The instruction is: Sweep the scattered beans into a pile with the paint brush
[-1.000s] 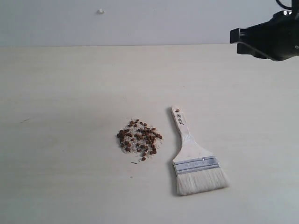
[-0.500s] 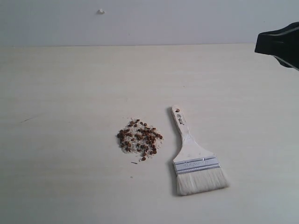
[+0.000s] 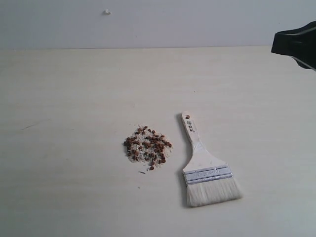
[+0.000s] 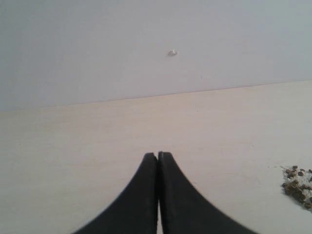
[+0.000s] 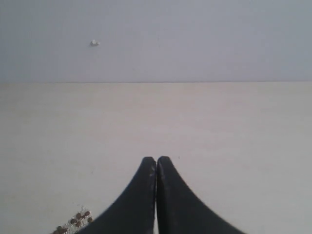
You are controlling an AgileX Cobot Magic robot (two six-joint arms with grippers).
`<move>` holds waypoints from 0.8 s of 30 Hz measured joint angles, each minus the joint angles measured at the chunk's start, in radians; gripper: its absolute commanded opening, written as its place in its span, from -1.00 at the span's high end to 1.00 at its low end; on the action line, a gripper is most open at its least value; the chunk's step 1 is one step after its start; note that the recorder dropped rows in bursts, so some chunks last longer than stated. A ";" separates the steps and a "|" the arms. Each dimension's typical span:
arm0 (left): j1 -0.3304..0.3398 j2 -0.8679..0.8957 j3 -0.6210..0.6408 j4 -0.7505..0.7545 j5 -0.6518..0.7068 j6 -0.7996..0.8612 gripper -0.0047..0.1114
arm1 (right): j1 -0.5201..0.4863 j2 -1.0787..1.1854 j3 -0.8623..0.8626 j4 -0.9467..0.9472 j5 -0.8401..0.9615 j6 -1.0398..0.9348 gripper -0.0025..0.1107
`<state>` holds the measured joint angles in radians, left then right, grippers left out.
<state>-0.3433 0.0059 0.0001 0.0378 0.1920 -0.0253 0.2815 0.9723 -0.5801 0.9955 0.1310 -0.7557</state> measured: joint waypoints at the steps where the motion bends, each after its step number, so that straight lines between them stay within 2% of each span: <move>1: 0.000 0.000 0.000 0.000 0.000 0.000 0.92 | -0.003 -0.013 0.000 0.000 0.000 0.000 0.96; 7: 0.000 0.000 0.000 0.000 0.000 0.000 0.92 | -0.069 -0.177 0.065 0.000 -0.007 -0.011 0.96; 16: 0.000 0.000 0.000 0.000 0.000 0.000 0.92 | -0.189 -0.578 0.270 -0.023 -0.047 -0.043 0.96; 24: 0.000 0.000 0.000 0.000 0.000 0.000 0.92 | -0.203 -0.772 0.399 -0.071 -0.059 -0.043 0.96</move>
<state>-0.3433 0.0059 0.0001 0.0378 0.1920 -0.0253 0.0782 0.2002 -0.1808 0.9247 0.0721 -0.7991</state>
